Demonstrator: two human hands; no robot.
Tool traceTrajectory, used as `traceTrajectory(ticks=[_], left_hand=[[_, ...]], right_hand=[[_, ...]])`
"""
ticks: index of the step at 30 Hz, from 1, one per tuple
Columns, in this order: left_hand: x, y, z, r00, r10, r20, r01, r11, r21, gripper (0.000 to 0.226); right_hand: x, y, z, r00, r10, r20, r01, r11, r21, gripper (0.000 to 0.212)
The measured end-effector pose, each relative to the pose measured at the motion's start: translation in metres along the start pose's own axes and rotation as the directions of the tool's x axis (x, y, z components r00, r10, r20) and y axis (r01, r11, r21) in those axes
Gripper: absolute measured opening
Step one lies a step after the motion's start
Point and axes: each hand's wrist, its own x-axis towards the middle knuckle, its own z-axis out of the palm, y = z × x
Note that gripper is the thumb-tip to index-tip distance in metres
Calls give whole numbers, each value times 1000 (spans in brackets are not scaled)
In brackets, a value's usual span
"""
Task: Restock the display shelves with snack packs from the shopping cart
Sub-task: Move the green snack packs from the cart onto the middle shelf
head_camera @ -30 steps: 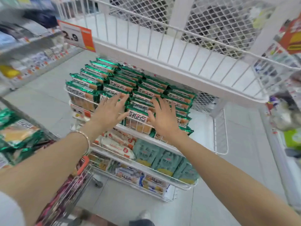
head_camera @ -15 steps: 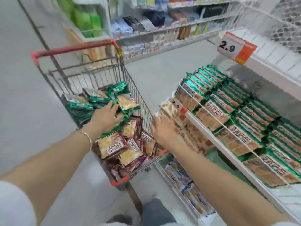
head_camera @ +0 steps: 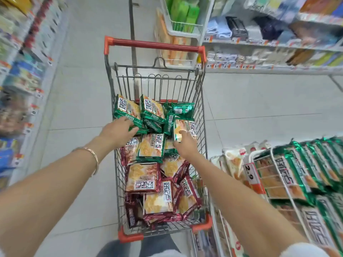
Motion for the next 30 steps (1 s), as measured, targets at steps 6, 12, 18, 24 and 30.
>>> traceTrajectory(ticks=[6,12,18,24,30], left_hand=[[35,4,-12,986,-163,-26,156,971,-181,50],[53,11,-14,971,-231,-59,186,890,-417,38],[62,12,-19,939,-331,-92,185,713,-676,26],[77,55,-28,914,-146,380,375,-58,-925,72],[80,62,-13,804,-471,364,275,-248,-929,53]], right_hand=[[115,-40,-36,983,157,-94,-138,973,185,76],[166,-42,-23,990,130,55,-136,981,141,47],[125,-27,-54,891,281,-356,59,707,705,32],[66,-38,-42,595,-425,-683,700,691,179,41],[42,-43,3,399,-828,-393,893,449,-39,33]])
